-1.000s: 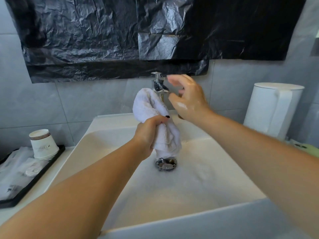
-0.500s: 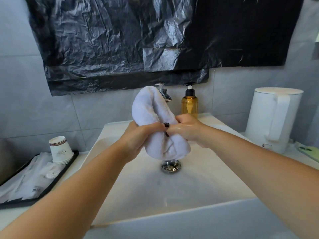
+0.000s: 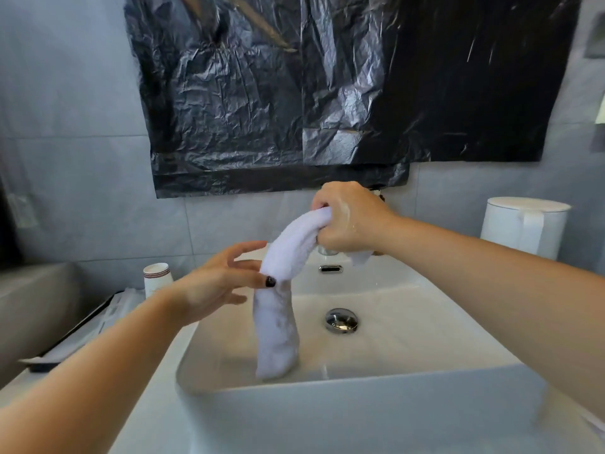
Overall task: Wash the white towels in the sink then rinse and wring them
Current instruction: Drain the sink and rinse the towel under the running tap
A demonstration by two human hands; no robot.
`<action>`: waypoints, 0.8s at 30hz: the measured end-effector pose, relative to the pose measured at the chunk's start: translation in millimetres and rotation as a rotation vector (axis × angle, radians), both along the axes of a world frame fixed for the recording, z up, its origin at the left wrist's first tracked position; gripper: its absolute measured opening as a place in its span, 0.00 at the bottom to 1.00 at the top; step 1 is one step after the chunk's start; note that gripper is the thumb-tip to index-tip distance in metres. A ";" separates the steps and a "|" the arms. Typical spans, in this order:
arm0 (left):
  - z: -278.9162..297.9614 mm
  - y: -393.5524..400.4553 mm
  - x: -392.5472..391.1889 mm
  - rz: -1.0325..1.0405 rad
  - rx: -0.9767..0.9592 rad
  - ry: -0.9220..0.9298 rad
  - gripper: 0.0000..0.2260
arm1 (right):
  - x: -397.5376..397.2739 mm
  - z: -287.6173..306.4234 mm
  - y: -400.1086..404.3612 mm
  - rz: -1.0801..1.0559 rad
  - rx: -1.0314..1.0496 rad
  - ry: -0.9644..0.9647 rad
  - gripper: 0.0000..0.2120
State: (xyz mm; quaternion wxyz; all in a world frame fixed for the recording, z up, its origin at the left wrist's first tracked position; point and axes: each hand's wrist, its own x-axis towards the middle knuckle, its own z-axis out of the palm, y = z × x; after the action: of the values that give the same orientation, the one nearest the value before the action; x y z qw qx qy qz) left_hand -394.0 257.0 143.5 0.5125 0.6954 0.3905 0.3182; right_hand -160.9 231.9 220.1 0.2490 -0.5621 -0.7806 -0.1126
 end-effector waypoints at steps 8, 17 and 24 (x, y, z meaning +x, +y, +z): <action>31.9 -24.5 26.7 -0.187 -0.002 -0.048 0.26 | -29.3 11.0 -15.3 0.466 0.317 -0.422 0.27; 13.0 -22.7 43.5 -0.189 -0.135 -0.327 0.12 | 25.1 -60.0 -12.0 0.377 0.719 -0.395 0.33; 25.2 -28.2 76.2 -0.379 -0.349 0.110 0.12 | 20.6 -84.6 0.5 0.402 0.733 -0.254 0.33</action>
State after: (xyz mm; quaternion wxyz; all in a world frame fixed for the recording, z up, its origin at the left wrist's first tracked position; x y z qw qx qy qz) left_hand -317.8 228.7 168.7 0.6531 0.6736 0.3293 0.1062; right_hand -140.3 232.4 135.5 0.3509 -0.2552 -0.8073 -0.4001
